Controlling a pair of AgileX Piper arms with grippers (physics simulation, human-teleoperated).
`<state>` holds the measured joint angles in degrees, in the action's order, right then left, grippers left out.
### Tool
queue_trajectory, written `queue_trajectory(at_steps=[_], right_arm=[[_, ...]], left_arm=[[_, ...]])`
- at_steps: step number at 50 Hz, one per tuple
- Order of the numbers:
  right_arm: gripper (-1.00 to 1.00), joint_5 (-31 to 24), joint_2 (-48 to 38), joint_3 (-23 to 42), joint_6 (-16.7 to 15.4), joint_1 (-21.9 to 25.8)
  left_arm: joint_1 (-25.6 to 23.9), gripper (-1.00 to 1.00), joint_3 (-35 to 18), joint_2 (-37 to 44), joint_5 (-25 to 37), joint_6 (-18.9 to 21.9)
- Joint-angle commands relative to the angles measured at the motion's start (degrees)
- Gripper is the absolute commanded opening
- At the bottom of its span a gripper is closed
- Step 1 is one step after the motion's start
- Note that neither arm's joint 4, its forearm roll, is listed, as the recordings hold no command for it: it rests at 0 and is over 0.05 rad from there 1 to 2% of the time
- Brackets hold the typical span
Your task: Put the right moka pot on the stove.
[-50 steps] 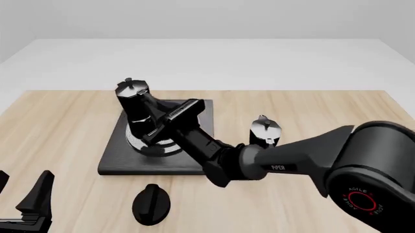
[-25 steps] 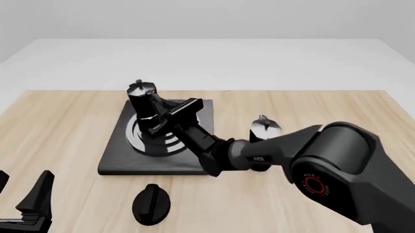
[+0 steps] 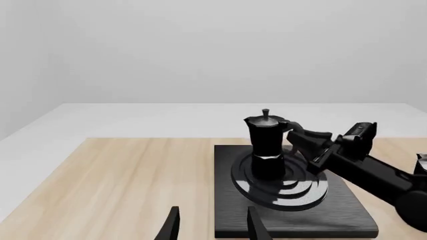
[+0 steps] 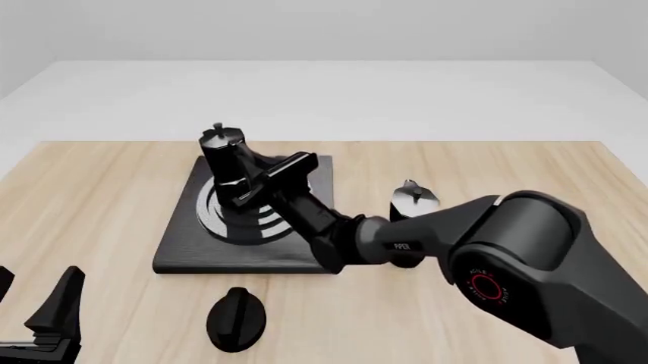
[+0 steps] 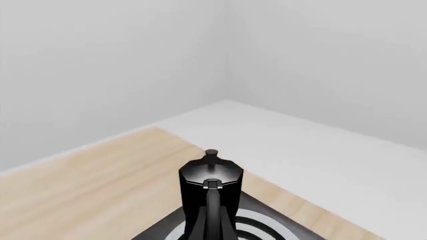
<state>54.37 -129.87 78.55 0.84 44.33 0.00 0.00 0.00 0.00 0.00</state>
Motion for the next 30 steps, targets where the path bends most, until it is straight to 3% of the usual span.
queue_trajectory(at_steps=[1, 9, 10, 30], right_arm=[[-1.00, 0.3, 0.9, -2.5, -0.2, -0.4], [-1.00, 0.6, 2.7, -4.9, 0.0, -0.4], [1.00, -0.3, 2.4, -4.0, -0.4, -1.0], [1.00, 3.1, 12.2, -14.4, -0.1, -0.1]], left_arm=[[0.0, 1.00, 0.0, 0.0, 0.0, 0.0], [0.0, 1.00, 0.0, 0.0, 0.0, 0.0], [0.0, 1.00, 0.0, 0.0, 0.0, 0.0], [0.0, 1.00, 0.0, 0.0, 0.0, 0.0]])
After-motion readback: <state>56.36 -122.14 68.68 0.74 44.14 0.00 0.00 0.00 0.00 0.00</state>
